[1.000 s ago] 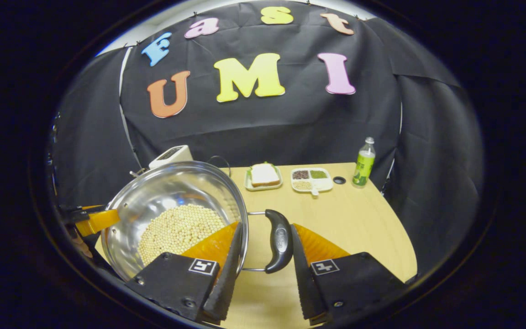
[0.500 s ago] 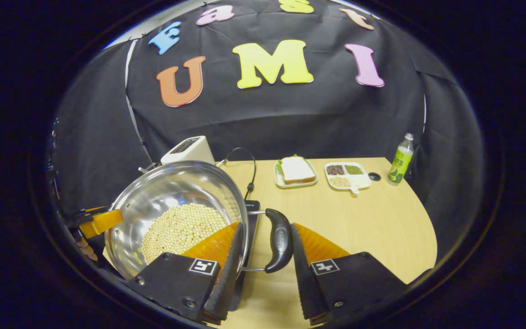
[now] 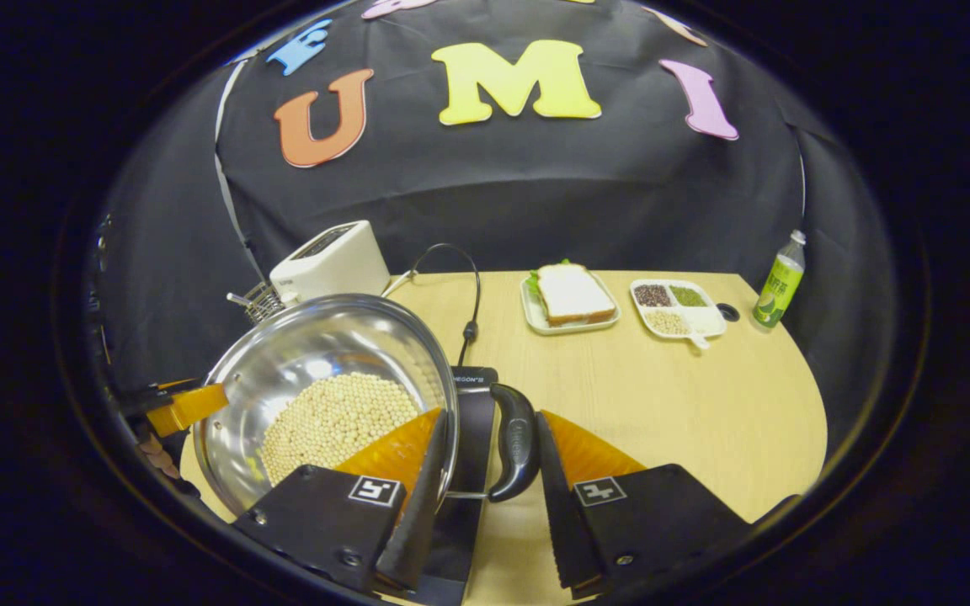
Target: First push the handle of the pot to place it horizontally, then grasp the pot with both hands and set it on the induction cooktop.
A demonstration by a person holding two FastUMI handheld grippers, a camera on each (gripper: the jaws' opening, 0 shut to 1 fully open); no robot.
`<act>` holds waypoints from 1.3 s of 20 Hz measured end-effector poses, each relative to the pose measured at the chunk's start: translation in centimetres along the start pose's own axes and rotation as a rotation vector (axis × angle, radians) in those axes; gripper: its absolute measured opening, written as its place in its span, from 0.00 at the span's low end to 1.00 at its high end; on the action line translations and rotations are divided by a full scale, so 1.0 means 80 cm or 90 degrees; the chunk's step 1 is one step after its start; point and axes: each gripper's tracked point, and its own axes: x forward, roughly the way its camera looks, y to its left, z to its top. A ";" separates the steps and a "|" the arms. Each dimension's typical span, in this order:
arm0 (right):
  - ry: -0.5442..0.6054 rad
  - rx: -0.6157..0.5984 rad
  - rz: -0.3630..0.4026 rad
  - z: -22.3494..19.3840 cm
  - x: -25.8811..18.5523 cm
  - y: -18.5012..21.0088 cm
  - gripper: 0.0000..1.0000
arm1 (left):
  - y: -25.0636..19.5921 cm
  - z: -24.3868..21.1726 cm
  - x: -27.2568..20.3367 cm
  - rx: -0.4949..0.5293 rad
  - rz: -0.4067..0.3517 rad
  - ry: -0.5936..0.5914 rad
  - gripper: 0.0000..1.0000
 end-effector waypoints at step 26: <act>-0.065 0.036 0.064 -0.003 0.021 -0.019 0.81 | 0.025 -0.006 0.024 0.048 0.016 -0.039 0.83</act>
